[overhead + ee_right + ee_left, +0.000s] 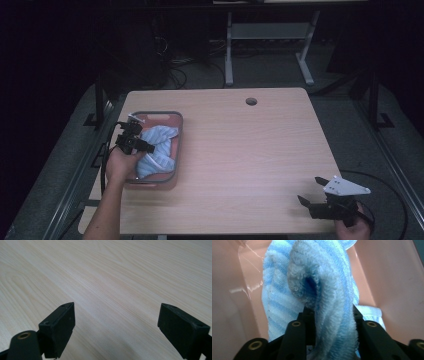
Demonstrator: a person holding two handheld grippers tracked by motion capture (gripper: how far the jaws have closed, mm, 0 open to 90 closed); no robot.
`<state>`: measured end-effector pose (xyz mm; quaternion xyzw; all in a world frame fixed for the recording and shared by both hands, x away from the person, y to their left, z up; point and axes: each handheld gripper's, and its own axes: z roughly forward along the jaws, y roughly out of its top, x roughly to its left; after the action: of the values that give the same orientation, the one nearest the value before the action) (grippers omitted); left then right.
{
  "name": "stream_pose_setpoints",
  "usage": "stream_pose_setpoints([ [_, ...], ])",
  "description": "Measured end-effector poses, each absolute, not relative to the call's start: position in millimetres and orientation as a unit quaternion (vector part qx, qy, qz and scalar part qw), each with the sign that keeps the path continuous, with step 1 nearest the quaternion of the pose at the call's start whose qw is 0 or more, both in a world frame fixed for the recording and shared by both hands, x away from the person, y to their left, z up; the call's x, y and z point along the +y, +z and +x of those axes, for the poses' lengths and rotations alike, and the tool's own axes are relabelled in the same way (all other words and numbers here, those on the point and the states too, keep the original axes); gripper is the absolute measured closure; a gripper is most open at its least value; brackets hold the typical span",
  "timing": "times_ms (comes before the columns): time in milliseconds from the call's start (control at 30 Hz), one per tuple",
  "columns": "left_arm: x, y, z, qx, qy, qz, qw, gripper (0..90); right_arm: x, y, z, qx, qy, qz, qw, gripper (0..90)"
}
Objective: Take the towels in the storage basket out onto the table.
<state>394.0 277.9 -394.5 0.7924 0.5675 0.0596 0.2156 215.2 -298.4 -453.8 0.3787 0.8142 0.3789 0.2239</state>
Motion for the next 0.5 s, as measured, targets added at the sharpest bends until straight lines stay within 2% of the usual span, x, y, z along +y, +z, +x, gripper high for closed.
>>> stream_pose_setpoints([
  [500,288.6,-385.4,382.7,0.562,0.056,0.777,0.278,72.4,-299.2,-453.3,214.6,0.811,0.38,0.381,0.229,13.8],
])
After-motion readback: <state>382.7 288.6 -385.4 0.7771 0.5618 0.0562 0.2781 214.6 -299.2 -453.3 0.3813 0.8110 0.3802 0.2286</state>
